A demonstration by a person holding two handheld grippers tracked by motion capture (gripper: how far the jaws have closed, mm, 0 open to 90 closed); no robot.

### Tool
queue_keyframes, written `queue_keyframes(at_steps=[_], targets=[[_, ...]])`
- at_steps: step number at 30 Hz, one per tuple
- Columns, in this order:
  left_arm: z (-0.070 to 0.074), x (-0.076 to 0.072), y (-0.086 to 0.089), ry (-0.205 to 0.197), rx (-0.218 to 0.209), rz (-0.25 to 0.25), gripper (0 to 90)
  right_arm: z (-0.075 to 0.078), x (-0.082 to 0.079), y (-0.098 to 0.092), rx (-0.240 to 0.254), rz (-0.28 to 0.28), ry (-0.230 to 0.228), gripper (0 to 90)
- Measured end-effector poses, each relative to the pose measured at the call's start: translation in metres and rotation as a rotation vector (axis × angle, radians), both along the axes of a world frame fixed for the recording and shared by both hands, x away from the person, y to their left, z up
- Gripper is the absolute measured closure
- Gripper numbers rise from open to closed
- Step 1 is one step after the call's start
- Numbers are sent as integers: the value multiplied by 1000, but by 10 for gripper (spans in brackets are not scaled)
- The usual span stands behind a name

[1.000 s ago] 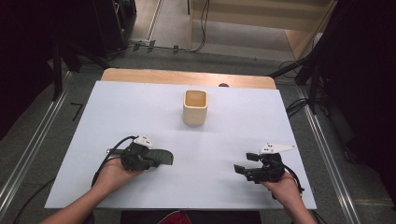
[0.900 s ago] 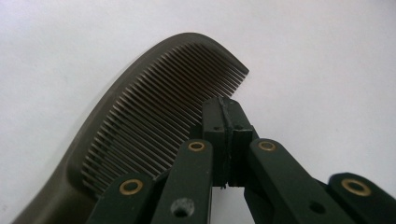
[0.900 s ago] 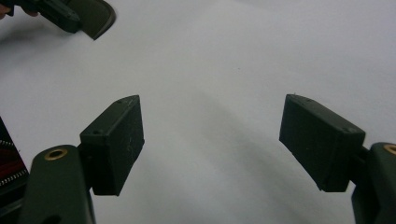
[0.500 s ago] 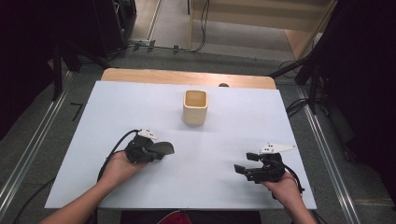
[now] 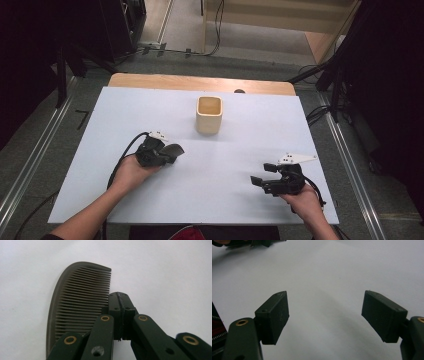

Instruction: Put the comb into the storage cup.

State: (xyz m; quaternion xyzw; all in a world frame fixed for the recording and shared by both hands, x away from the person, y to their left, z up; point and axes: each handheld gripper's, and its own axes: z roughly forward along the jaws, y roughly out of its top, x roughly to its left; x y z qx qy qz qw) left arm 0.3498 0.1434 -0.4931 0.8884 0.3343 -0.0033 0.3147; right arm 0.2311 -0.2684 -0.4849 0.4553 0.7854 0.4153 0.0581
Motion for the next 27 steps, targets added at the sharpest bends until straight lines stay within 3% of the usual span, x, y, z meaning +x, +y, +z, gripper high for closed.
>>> queue_keyframes(at_steps=[12,17,22,24,25,27], targets=[[0,16,-1,-10,6,32,900,0,0,0,0,3,0,200],[0,17,1,4,-16,34,900,0,0,-1,1,6,4,200],[15,10,8,-1,-108,14,744,0,0,0,2,9,9,200],[20,7,12,3,-127,19,621,0,0,-1,5,8,8,199],[22,6,14,6,-138,19,621,0,0,-1,5,8,8,199],[27,3,19,24,-151,22,533,0,0,-1,9,6,10,199]])
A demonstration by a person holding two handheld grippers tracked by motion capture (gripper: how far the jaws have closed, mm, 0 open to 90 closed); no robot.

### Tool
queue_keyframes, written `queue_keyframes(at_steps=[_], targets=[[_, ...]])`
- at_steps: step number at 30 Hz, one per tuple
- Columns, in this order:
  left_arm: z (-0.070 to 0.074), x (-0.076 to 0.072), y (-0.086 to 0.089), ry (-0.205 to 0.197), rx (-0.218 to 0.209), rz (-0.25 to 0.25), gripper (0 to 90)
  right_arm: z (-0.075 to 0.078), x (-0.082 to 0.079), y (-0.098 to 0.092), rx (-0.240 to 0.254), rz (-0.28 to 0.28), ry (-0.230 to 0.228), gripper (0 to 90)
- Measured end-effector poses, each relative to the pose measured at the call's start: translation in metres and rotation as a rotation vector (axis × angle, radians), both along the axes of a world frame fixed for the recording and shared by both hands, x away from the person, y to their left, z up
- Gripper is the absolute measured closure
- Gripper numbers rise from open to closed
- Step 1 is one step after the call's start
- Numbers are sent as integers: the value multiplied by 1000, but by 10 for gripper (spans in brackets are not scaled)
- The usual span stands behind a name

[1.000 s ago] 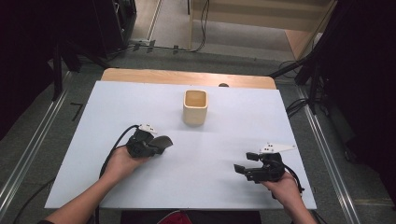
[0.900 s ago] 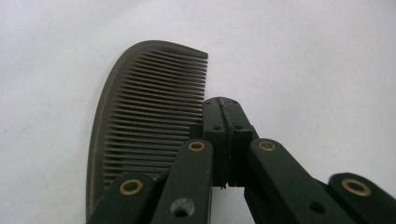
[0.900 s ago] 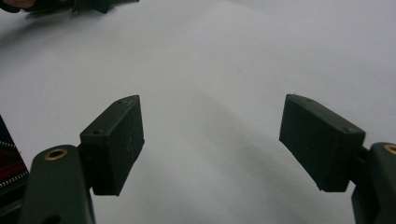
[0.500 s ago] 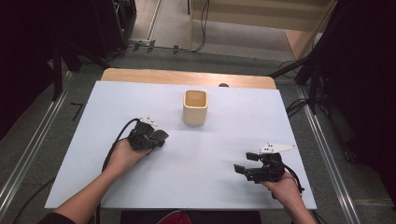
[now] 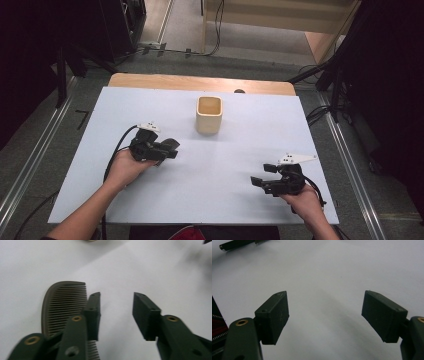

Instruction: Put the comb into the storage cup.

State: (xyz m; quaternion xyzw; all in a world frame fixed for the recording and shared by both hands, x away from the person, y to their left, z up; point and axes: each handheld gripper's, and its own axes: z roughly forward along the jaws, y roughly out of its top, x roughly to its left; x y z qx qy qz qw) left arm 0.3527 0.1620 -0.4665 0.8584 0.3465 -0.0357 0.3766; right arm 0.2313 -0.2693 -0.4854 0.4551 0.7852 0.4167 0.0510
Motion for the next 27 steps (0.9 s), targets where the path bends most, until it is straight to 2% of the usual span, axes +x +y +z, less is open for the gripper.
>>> queue_keyframes(at_steps=[1,3,5,11,15,17,23,27], targets=[[2,-2,2,9,-5,7,450,0,0,0,1,1,0,198],[5,-5,8,14,-21,14,428,0,0,0,1,0,-1,198],[8,-10,14,-5,-40,30,403,0,0,1,0,-2,1,198],[14,-23,30,-34,-47,46,342,0,0,1,-5,-1,2,198],[14,-31,39,-44,-56,52,337,0,0,1,-6,0,4,198],[14,-35,43,-34,-56,51,319,0,0,1,-8,-3,5,198],[11,-49,52,-62,-26,64,312,-1,0,1,-10,-4,4,198],[11,-56,58,-58,-28,69,311,-1,0,2,-10,-2,5,198]])
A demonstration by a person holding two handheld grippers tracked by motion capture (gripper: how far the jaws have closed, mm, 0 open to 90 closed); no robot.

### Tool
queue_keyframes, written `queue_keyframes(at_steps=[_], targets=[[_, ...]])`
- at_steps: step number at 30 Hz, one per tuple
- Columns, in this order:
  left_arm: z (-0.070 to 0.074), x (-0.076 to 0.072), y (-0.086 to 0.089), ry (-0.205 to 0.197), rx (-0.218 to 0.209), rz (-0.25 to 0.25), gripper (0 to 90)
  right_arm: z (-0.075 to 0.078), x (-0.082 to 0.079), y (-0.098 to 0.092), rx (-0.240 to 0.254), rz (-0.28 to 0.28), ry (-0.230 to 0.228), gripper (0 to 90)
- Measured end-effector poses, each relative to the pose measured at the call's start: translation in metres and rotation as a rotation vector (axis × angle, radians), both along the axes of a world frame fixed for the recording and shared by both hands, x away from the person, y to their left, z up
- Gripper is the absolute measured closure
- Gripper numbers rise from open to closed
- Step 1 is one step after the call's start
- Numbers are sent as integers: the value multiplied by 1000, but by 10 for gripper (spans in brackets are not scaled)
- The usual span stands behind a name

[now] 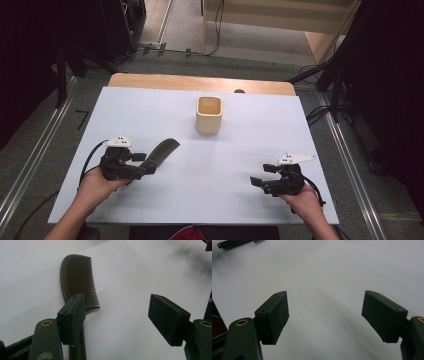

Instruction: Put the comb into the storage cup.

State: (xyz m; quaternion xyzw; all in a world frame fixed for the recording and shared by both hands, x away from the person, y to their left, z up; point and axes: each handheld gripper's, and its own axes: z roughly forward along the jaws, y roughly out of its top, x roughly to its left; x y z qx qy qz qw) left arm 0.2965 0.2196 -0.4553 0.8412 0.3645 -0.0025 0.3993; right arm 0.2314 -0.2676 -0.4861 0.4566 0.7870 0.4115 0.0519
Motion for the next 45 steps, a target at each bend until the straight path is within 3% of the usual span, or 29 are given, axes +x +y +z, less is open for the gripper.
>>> queue_keyframes(at_steps=[12,19,27,36,40,45], targets=[[-3,-23,14,29,7,5,285,0,0,0,1,1,0,198],[-1,-20,15,53,-17,9,248,0,0,0,1,6,-1,198],[0,-17,18,28,12,29,249,0,0,0,1,0,1,198],[2,-14,29,-26,41,91,250,0,0,0,1,2,2,198],[1,-13,34,-38,67,127,263,0,0,0,2,0,2,198],[-2,-12,34,-37,98,129,270,0,0,0,2,-3,1,197]])
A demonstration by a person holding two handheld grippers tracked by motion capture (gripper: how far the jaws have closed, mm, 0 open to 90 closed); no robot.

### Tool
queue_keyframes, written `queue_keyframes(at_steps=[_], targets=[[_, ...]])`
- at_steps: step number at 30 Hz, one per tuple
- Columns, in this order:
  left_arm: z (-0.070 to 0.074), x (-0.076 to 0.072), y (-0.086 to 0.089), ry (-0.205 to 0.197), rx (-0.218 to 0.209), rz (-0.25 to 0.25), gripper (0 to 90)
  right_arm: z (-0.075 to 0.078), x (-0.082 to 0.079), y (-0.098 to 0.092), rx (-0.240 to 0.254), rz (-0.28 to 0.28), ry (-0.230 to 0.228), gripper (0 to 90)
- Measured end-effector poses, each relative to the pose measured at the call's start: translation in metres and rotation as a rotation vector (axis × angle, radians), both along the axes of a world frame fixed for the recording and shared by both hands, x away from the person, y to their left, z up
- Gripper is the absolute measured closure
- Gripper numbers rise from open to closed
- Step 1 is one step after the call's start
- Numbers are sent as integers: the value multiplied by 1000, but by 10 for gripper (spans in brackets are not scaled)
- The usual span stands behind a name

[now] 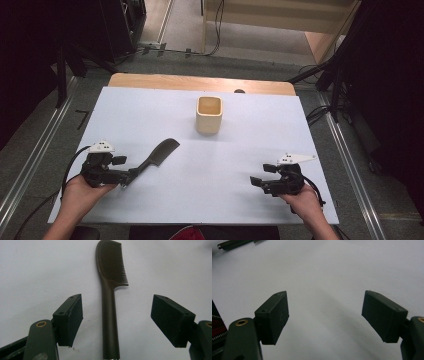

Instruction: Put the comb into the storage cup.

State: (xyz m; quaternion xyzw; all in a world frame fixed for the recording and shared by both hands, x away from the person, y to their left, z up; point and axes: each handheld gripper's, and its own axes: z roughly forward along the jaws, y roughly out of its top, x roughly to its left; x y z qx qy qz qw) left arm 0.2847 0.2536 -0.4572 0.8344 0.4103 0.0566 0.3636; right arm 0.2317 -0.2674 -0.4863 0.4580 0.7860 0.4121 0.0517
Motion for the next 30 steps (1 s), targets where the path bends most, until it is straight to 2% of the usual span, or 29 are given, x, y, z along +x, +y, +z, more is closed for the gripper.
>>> queue_keyframes(at_steps=[4,7,12,18,24,30], targets=[[-4,0,0,-8,18,5,290,0,0,0,0,-4,0,197],[-8,0,0,3,11,2,308,0,0,0,1,-5,0,197],[-12,0,-4,0,46,-5,324,0,0,1,-1,-3,-2,197],[-17,-1,-5,26,72,-3,327,0,0,0,-2,-6,-1,197],[-22,-2,-8,21,134,-18,365,0,0,1,-3,-5,-3,197],[-27,-3,-10,21,168,-26,439,0,0,1,-3,-4,-3,197]])
